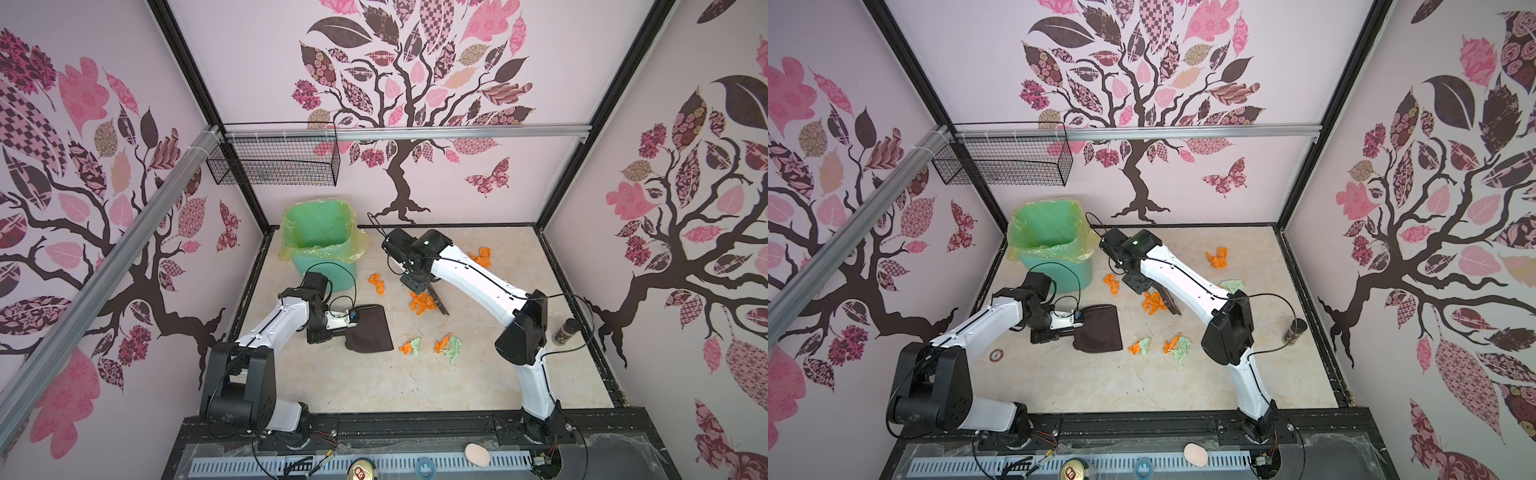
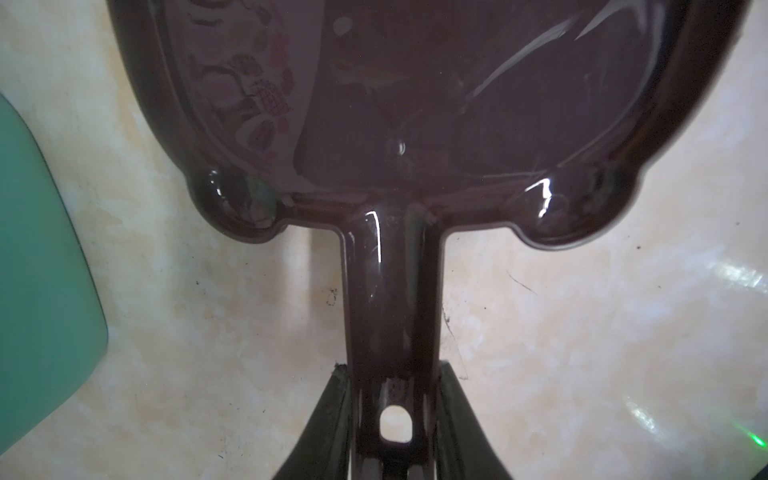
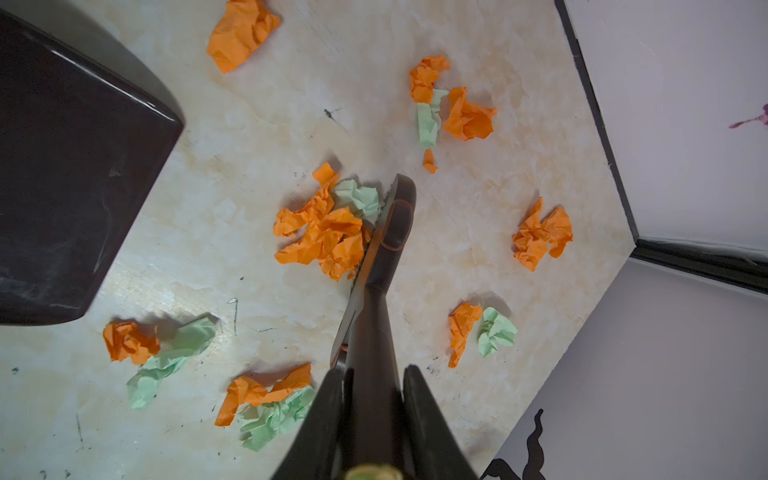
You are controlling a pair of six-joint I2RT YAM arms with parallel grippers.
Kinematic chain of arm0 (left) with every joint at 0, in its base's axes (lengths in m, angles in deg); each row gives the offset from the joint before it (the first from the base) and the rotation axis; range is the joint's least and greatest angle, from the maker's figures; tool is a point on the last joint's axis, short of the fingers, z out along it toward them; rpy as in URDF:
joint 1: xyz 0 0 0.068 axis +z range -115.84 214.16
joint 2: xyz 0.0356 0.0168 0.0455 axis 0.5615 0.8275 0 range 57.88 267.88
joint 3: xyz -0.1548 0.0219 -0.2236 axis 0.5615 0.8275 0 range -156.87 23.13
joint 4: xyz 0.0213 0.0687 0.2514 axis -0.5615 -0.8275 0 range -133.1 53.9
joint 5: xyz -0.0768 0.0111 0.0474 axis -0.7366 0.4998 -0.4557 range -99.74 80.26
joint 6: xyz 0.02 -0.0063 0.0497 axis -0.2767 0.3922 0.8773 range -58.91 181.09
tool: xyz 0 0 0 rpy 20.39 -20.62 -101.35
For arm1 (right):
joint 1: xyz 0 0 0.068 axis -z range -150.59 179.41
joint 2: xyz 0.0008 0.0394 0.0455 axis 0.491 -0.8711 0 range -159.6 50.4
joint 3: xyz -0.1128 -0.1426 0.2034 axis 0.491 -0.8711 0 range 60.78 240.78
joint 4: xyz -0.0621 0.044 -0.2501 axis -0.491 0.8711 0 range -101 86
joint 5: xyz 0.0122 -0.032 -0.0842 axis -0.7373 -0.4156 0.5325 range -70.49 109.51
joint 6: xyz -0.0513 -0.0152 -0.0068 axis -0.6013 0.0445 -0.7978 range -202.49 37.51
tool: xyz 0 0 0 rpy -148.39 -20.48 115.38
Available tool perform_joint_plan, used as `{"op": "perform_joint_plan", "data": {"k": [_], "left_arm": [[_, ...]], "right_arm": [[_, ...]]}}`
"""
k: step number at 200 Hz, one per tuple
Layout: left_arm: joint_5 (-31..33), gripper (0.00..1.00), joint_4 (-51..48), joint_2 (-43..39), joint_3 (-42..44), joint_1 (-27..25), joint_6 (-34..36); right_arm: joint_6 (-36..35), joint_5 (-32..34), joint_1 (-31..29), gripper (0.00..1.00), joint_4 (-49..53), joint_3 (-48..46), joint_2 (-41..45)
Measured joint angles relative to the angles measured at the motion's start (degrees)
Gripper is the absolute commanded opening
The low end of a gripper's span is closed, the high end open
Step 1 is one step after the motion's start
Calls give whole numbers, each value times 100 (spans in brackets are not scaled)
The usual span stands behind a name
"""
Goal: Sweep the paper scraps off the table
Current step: 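Sweep scraps with the brush toward the dustpan while left gripper holds it, then sweep more scraps with the right gripper's brush into the held dustpan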
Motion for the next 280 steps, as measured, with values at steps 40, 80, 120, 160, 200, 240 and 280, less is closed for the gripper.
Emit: {"op": "perform_joint_plan", "data": {"k": [40, 80, 120, 160, 200, 240, 280], "left_arm": [[2, 19, -4, -9, -2, -11, -35], [0, 19, -2, -13, -2, -13, -46], [0, 19, 0, -13, -2, -13, -48], [-7, 18, -2, -13, 0, -13, -74], [-24, 18, -4, -33, 2, -13, -151], [-72, 19, -11, -149, 39, -7, -175], [-133, 18, -13, -149, 42, 15, -179]], "right_arm": [[13, -85, -284, 0, 74, -4, -2], [83, 24, -879, 0, 212, -205, 111], [109, 848, -1137, 0, 328, -33, 284], [-903, 2656, -446, 0, -621, 144, 275], [-3427, 3213, 424, 0, -3790, -1436, 254], [-5222, 2542, 629, 0, -5547, -1906, -116], [-5943, 1589, 629, 0, -5956, -1388, -579]]}}
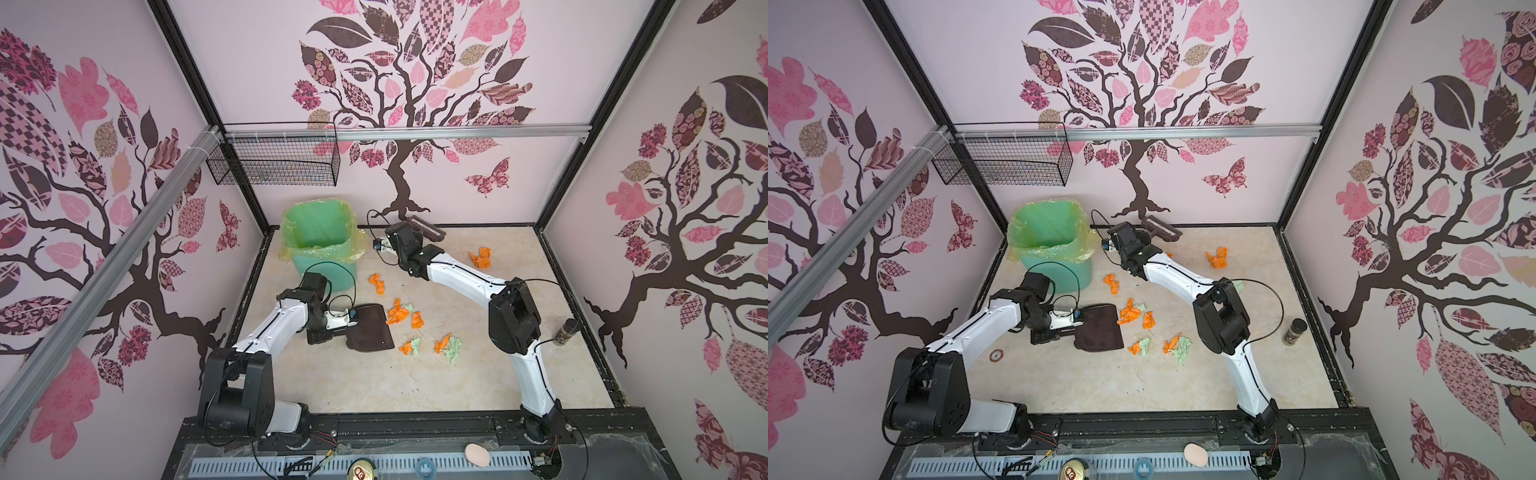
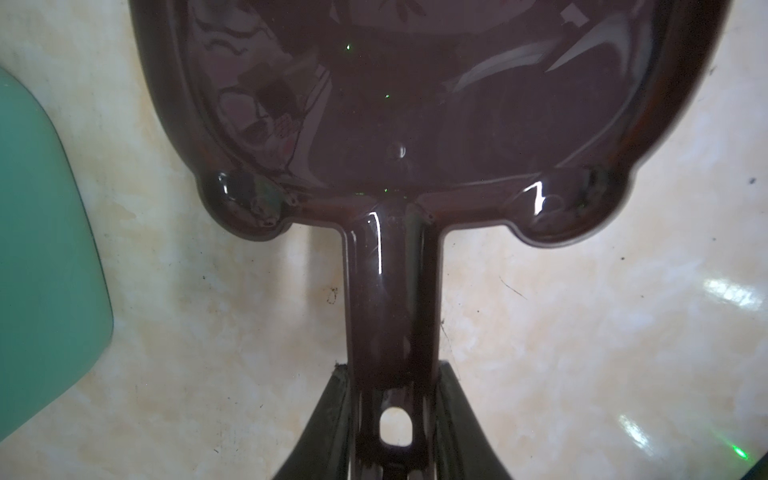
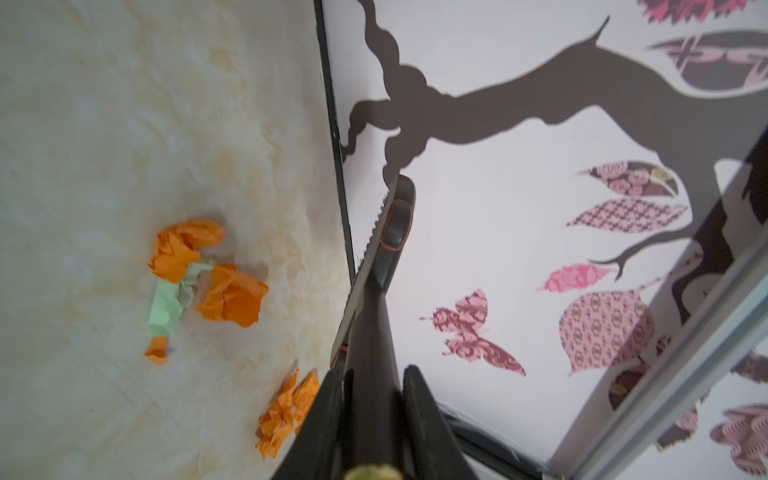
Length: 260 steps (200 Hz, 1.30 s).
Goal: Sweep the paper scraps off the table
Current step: 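Sweep more scraps with the right gripper's brush into the held dustpan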
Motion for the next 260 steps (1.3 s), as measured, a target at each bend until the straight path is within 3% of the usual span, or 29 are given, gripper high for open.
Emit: {"op": "perform_joint_plan", "data": {"k": [38, 66, 107, 160, 212, 260], "left_arm": [[-44, 18, 0, -2, 2, 31, 0], [-68, 18, 9, 0, 33, 55, 2], [-85, 18, 11, 0, 35, 79, 0], [-103, 18, 9, 0, 35, 79, 0], [-118, 18, -2, 0, 35, 79, -4], [-122, 17, -15, 0, 35, 79, -22]], "right_arm": [[-22, -739, 15, 0, 540, 201, -63], [-33, -1176, 39, 0, 863, -249, -7], [-15, -1196, 39, 0, 879, -686, 256], [463, -1467, -76, 0, 1104, -1816, 1357], [1106, -1482, -1106, 0, 1858, -2509, 2238], [1921, -1360, -2138, 0, 2726, -2280, 2402]]}}
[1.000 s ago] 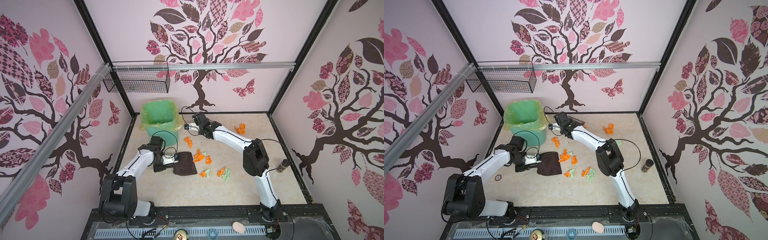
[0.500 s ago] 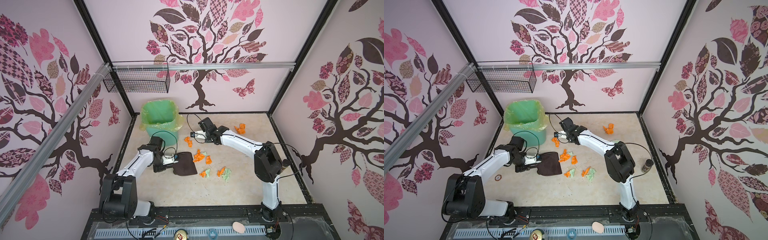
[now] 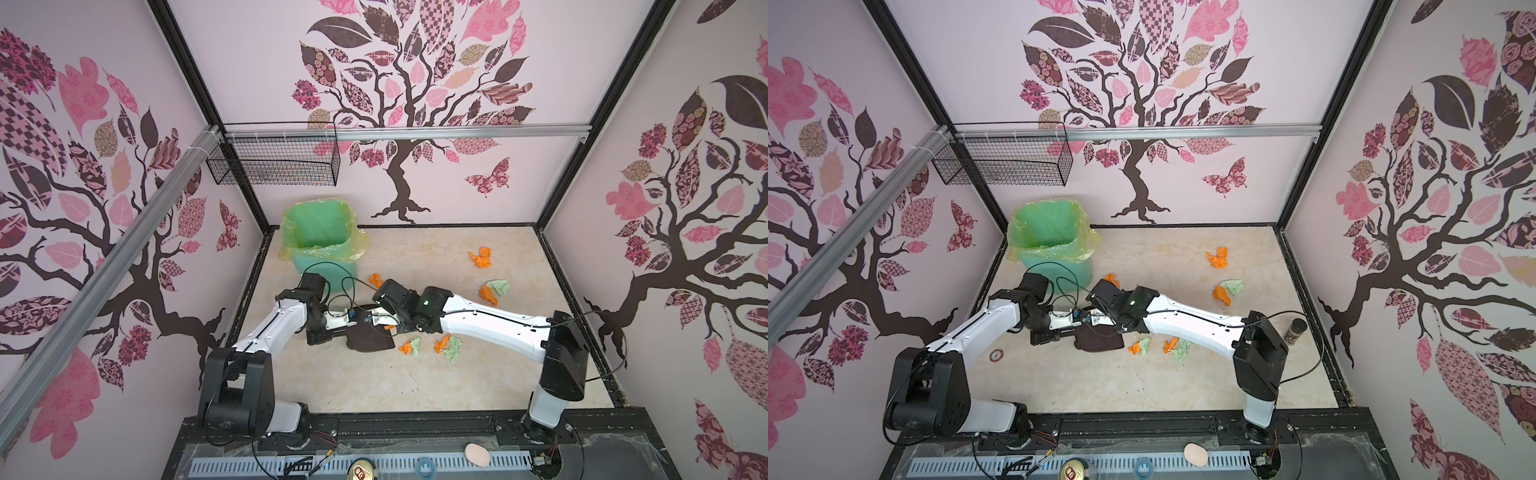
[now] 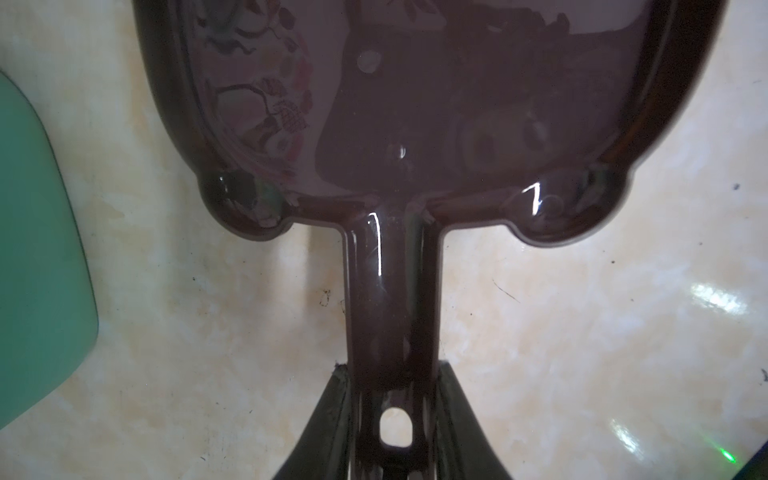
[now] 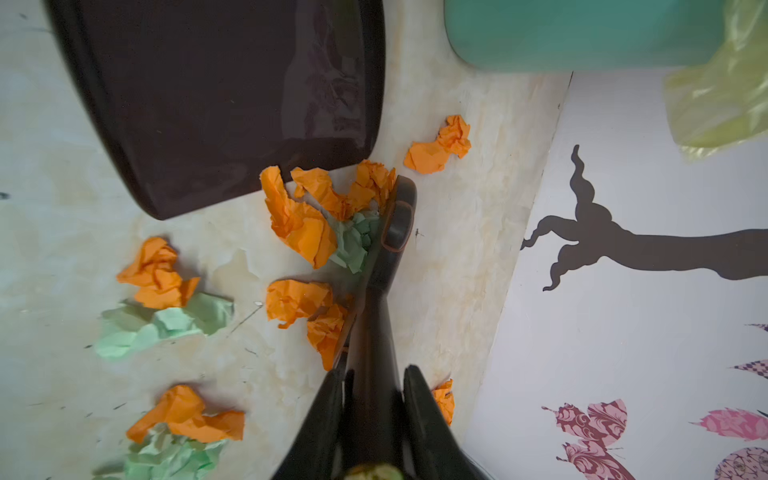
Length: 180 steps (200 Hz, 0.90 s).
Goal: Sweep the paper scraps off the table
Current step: 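Sweep more scraps with the right gripper's brush into the held dustpan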
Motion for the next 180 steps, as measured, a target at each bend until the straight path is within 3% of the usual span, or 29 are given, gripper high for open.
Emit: {"op": "perform_joint_plan", "data": {"k": [26, 50, 64, 94, 138, 180], "left_arm": [[0, 18, 0, 2, 0, 0, -2], [2, 17, 2, 31, 0, 0, -15], [0, 17, 2, 50, 0, 0, -17], [-2, 17, 4, 122, 0, 0, -15], [-72, 17, 11, 195, 0, 0, -13], [-118, 17, 22, 289, -2, 0, -13]], "right_arm": [[479, 83, -275, 0, 555, 573, -9], [1001, 645, -275, 0, 1113, 1478, -116], [1488, 966, -168, 0, 1589, 2227, -334], [2846, 1237, 166, 0, 2511, 2903, -570], [4981, 750, 411, 0, 3510, 2422, -673], [5888, 278, 315, 0, 3609, 2159, -1104]]}}
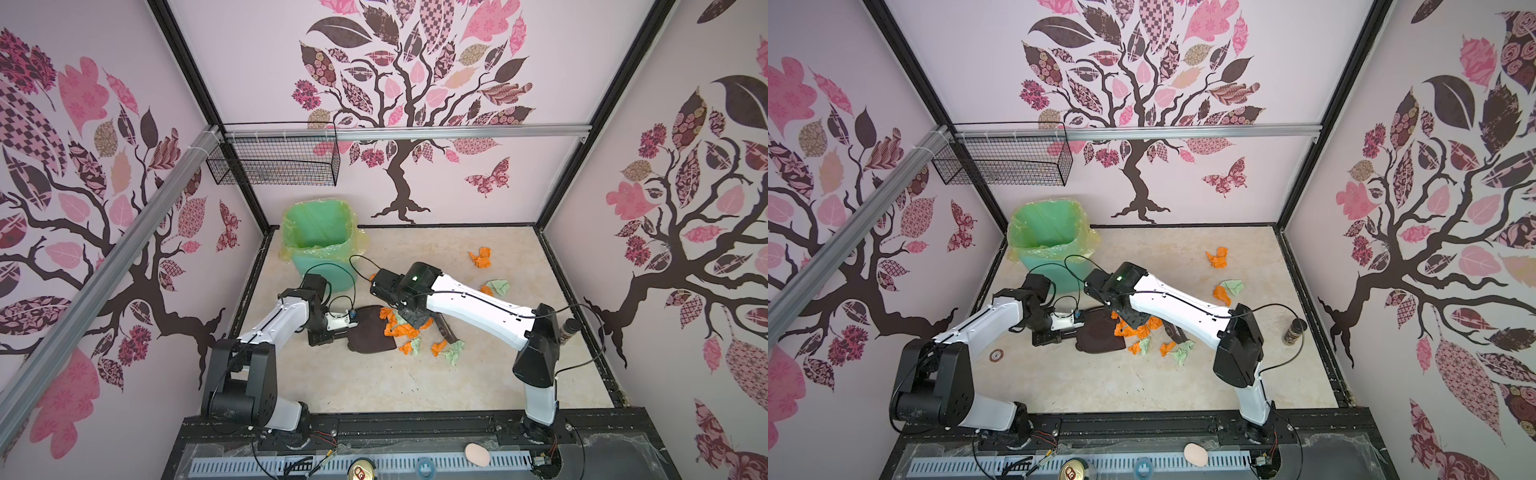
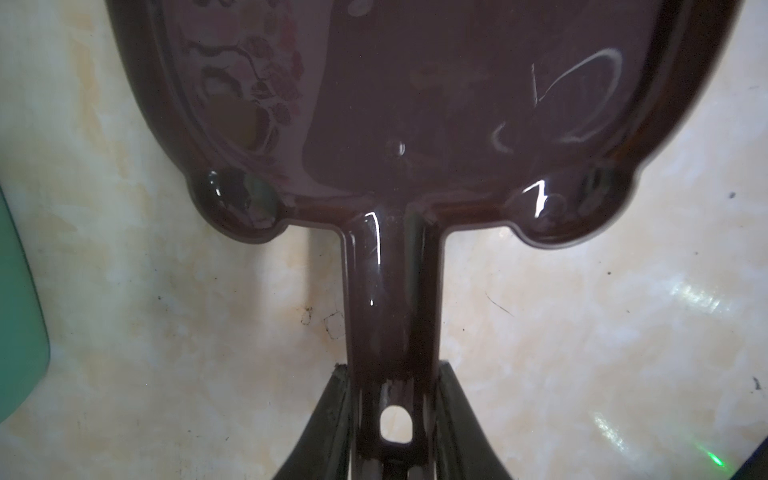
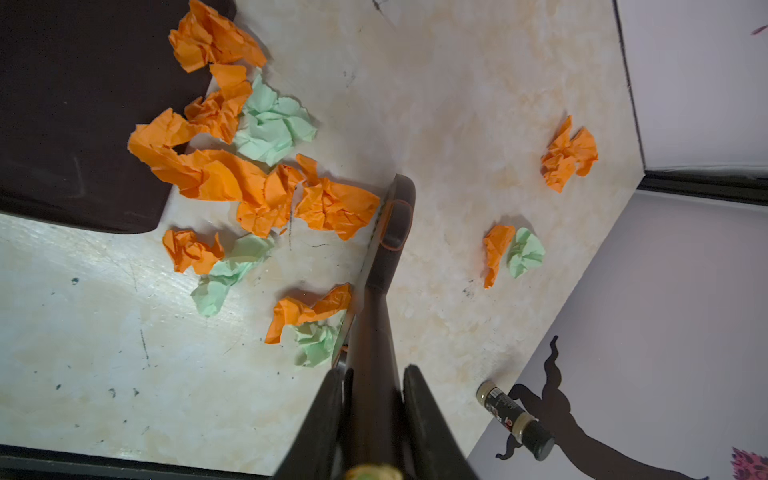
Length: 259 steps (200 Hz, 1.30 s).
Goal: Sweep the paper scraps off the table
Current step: 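Sweep more scraps with the right gripper's brush into the held dustpan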
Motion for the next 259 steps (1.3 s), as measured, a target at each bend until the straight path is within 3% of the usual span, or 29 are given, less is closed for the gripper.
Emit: {"op": "perform_joint_plan", "data": {"k": [78, 178, 259], "left_arm": [[-98, 17, -15, 0, 0, 0, 0], [-118, 17, -17, -13, 0, 0, -4], [-254, 9, -170, -186, 0, 76, -2]], "right_arm": [[240, -398, -289, 0, 46, 1235, -595], [245, -1204, -431, 0, -487, 1934, -761], [365, -935, -415, 0, -411, 2116, -750]]}}
